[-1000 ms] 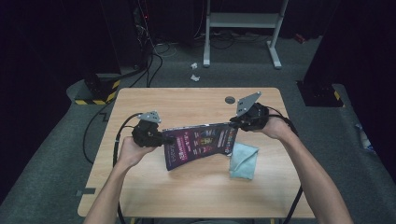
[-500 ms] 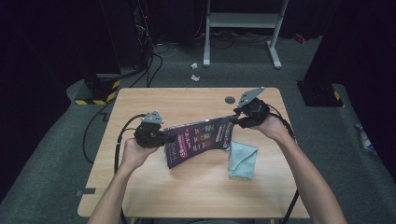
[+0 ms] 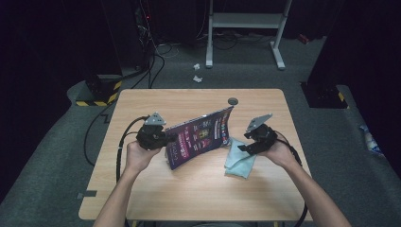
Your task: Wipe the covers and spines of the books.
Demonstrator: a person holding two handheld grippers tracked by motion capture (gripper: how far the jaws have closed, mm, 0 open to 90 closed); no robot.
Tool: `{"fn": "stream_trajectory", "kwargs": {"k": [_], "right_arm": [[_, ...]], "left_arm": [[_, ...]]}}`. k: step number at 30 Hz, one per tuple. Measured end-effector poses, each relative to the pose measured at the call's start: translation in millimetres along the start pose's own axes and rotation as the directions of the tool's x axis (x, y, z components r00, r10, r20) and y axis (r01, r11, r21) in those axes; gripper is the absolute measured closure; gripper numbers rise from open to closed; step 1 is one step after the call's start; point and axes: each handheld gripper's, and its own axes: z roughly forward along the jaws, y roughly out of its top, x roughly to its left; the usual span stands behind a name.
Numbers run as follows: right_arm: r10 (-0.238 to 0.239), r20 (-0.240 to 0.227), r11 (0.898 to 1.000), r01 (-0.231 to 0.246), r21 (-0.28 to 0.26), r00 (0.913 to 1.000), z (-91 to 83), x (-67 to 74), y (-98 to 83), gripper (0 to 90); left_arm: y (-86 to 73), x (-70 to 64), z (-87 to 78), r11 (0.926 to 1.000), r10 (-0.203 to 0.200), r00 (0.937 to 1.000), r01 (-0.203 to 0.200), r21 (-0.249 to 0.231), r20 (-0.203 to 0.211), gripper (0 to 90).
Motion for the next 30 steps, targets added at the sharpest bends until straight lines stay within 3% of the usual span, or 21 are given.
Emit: {"fn": "stream_trajectory", "kwargs": {"k": [1, 6, 12, 17, 20, 24, 29, 30], "right_arm": [[0.032, -0.026, 0.998, -0.031, 0.046, 0.9991, 20.7, 4.8, -14.2, 36.0], [0.049, -0.060, 0.994, -0.043, 0.096, 0.9970, 45.6, 10.4, -29.0, 31.4], [0.043, -0.045, 0.987, -0.035, 0.157, 0.9981, 63.0, 11.9, -31.6, 29.4], [0.022, -0.015, 0.989, -0.020, 0.147, 0.9996, 65.4, 13.3, -32.4, 34.5], [0.027, 0.027, 0.988, -0.031, 0.153, 0.9993, 62.9, 13.0, -31.7, 55.5], [-0.023, 0.085, 0.985, 0.007, 0.174, 0.9961, 60.7, 16.3, -30.6, 79.2], [-0.007, 0.079, 0.989, -0.005, 0.149, 0.9968, 54.7, 15.8, -29.1, 82.0], [0.036, 0.069, 0.996, -0.041, 0.074, 0.9969, 41.0, 13.1, -26.4, 82.1]], "left_arm": [[0.0, -0.5, 0.1, 1.0000, 0.005, 1.0000, -0.005, 0.001, -0.008, 83.8], [-2.0, -0.6, 1.7, 1.0000, -0.007, 0.9995, 0.007, 0.001, -0.030, 83.8], [-3.1, -0.8, 3.8, 0.9998, -0.018, 0.9989, 0.018, -0.001, -0.044, 83.8], [-4.8, -3.5, 7.5, 0.9999, -0.012, 0.9973, 0.012, -0.001, -0.073, 83.7], [-5.9, -7.1, 12.0, 1.0000, -0.008, 0.9961, 0.008, 0.001, -0.087, 83.7], [-7.5, -9.8, 14.7, 1.0000, -0.001, 0.9957, 0.000, -0.003, -0.092, 83.7], [-8.2, -11.4, 14.3, 1.0000, 0.006, 0.9957, -0.007, -0.004, -0.093, 83.7], [-8.0, -12.5, 14.1, 0.9999, 0.014, 0.9953, -0.015, -0.004, -0.096, 83.7]]}}
